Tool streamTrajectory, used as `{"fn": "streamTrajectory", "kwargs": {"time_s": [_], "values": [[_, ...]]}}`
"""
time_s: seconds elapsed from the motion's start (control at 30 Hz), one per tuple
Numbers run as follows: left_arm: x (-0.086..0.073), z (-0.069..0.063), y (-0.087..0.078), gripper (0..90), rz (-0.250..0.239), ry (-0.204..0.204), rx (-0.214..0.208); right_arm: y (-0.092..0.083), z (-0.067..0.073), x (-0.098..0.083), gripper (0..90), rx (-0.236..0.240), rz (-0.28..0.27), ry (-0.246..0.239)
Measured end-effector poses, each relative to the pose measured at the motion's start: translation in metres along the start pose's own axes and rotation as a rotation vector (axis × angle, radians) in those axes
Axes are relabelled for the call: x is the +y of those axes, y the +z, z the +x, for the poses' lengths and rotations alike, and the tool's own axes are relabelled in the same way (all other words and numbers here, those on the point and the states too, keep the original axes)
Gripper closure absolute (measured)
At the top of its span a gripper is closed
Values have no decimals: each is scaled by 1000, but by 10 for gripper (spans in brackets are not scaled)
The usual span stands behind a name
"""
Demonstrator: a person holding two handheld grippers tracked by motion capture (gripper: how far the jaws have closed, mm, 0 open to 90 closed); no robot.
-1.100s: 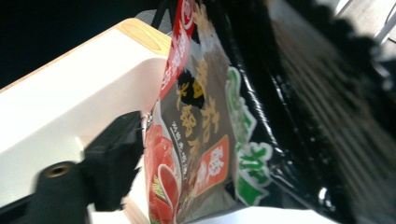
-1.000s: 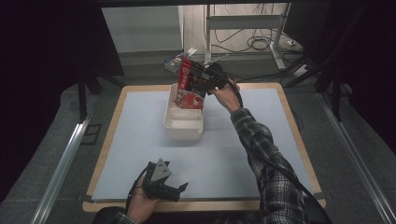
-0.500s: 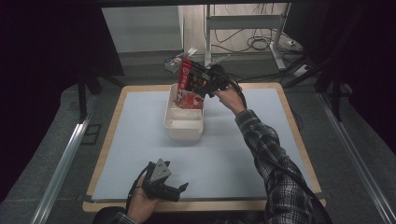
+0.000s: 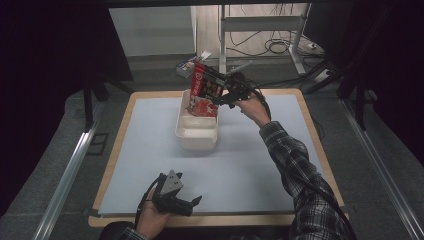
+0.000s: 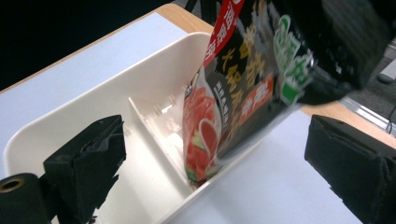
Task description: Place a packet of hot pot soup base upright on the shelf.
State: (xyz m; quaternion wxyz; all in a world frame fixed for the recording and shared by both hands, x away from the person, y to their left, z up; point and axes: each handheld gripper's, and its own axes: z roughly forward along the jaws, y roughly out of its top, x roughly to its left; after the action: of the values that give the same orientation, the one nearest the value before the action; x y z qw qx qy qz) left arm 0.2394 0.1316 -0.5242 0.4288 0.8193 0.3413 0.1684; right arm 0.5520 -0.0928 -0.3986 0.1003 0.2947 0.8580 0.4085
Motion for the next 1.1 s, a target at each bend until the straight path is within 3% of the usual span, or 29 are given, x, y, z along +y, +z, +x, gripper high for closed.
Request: {"fn": "streamTrajectory", "kwargs": {"time_s": [0.43,0.77,1.1], "values": [[0,0,1,2,10,3,3,-14,11,-23,41,25,-1,-19],[-1,0,2,2,14,3,6,-15,18,-40,31,30,-12,-45],[-1,0,2,2,14,6,7,-21,22,-55,30,52,-33,-37]]}}
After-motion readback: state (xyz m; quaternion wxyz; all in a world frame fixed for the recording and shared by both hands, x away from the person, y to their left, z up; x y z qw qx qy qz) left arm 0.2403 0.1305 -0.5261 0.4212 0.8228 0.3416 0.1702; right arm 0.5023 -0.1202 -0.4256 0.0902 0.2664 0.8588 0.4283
